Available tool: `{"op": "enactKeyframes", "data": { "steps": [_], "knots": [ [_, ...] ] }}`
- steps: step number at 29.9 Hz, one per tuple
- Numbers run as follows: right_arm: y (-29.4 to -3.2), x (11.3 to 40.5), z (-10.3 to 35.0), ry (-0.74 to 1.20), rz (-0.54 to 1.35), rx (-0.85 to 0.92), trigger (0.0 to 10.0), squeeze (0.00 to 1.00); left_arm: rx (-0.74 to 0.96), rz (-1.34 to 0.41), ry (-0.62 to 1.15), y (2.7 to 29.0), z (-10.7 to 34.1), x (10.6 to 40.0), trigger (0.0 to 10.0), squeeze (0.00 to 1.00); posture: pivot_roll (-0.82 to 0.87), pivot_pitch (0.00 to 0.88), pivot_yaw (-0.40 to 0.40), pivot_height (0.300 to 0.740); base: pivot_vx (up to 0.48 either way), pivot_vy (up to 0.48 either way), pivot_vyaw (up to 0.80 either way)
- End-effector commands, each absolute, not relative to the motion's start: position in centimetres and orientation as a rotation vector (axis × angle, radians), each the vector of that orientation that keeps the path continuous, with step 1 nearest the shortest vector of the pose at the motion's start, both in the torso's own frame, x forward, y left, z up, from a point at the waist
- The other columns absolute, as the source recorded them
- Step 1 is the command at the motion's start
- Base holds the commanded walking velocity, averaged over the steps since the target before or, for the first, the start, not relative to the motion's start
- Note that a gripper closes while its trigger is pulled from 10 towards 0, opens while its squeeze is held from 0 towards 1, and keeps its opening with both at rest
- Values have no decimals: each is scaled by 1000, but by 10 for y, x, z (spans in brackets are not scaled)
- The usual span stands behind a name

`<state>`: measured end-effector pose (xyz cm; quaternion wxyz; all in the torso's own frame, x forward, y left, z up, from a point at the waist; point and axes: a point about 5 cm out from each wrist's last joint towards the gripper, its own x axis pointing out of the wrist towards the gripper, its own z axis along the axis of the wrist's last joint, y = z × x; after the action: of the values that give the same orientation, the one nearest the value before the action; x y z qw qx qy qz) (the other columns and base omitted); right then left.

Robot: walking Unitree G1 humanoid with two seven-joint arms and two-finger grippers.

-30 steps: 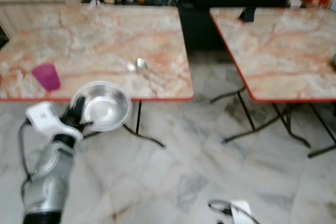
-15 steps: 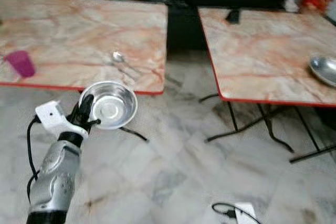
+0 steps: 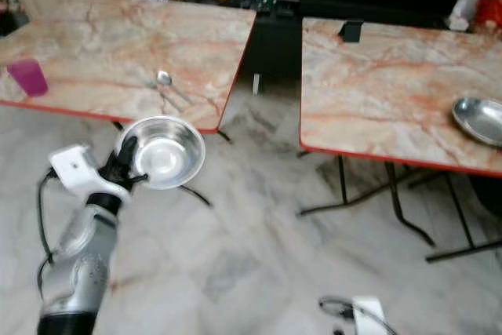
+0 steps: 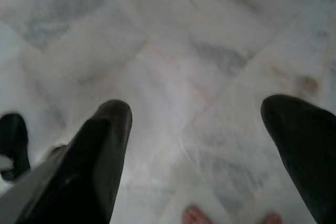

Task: Setting the table

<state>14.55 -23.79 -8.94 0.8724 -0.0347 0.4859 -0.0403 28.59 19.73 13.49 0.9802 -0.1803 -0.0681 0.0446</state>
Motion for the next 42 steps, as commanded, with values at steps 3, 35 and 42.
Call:
{"op": "enactKeyframes", "data": {
  "steps": [3,35,42],
  "knots": [
    [-247,140,-89,1022,-118,-73,10000,0,-351,40,-145,185,138,290,10000,0,93,0,-61,740,0,0,0],
    [-249,139,-89,1028,-99,-91,10000,0,-320,-88,-135,163,135,294,10000,0,59,0,-53,740,69,0,0],
    [-249,138,-89,1029,-101,-89,10000,0,-324,-105,-137,159,136,296,10000,0,56,0,-51,740,282,0,0]
  ]
}}
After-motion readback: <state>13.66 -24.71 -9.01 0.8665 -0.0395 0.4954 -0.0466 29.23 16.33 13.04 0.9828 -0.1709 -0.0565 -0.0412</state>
